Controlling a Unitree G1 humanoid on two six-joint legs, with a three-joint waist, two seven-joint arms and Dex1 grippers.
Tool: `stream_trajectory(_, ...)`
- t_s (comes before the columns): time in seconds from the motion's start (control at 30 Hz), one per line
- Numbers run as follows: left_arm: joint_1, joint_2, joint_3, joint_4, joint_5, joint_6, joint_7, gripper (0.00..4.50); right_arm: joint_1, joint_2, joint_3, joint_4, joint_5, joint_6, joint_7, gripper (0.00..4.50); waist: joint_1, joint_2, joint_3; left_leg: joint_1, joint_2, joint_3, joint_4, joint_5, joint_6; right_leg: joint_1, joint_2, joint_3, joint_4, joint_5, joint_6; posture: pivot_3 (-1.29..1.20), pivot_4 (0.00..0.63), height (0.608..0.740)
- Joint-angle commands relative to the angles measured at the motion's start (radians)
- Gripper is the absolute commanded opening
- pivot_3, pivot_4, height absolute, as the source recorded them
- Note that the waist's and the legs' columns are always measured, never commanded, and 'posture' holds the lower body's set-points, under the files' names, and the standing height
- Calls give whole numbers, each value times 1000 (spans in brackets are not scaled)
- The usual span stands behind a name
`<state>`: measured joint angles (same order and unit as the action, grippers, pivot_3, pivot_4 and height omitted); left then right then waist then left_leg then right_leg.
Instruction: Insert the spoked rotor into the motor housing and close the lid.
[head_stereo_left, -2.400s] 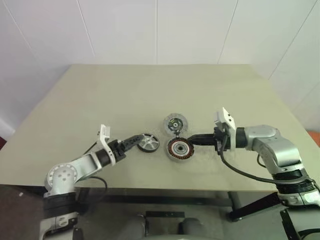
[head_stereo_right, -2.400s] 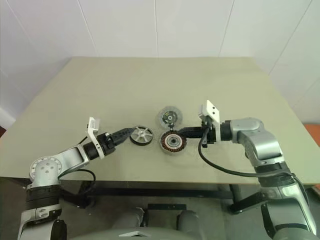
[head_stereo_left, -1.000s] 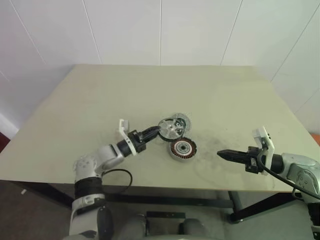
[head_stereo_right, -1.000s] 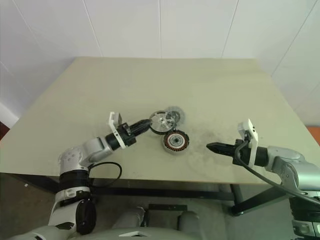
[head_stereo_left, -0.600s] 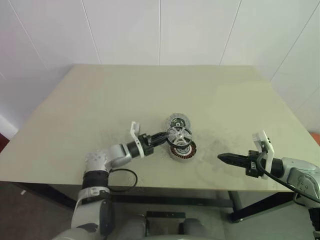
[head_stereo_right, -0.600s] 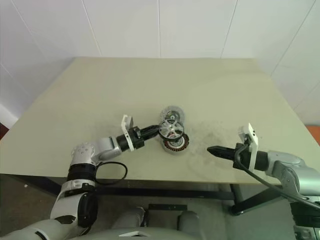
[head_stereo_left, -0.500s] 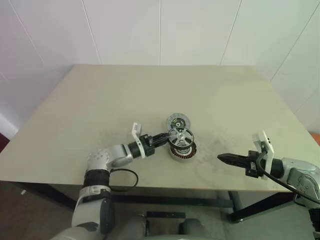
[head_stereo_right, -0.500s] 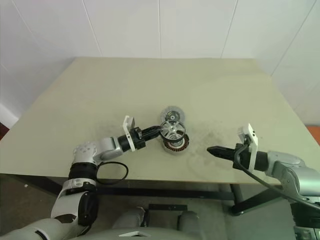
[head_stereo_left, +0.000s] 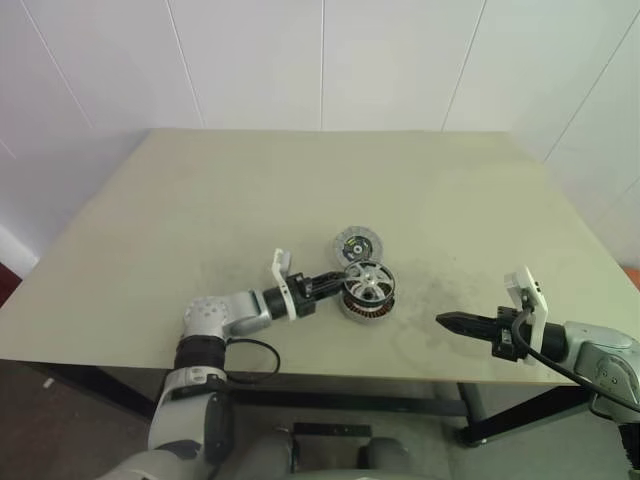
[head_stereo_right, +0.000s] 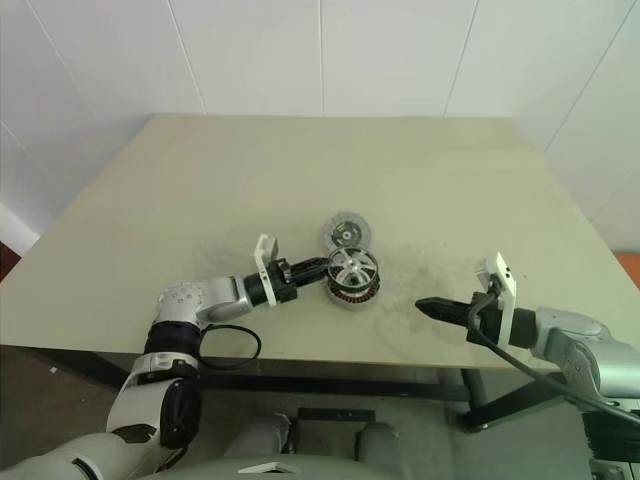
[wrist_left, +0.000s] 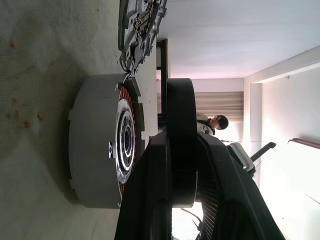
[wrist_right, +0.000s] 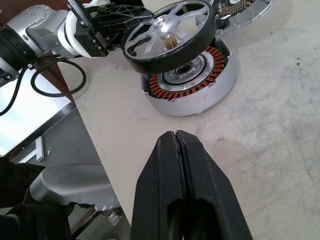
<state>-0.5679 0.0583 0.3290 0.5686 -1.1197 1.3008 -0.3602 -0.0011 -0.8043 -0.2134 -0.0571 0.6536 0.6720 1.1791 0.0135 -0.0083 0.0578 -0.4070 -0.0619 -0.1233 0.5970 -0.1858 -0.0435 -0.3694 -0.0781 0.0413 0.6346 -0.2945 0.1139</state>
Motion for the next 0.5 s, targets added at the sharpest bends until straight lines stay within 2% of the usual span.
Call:
stream_trajectory(0.03,-29,-6,-2,12,23,11,-36,422,-6,-6,-38,-38,23,-9,-4,0,0,0,0,0,0,0,0,0,0,0,0,0,0,0,0,0,0,740)
stream_trajectory(0.5,-40,-17,8,33,96,25,-82,422,13,-3,-44,-52,31,-11,-20,0,0,0,0,0,0,0,0,0,0,0,0,0,0,1,1,0,0,740)
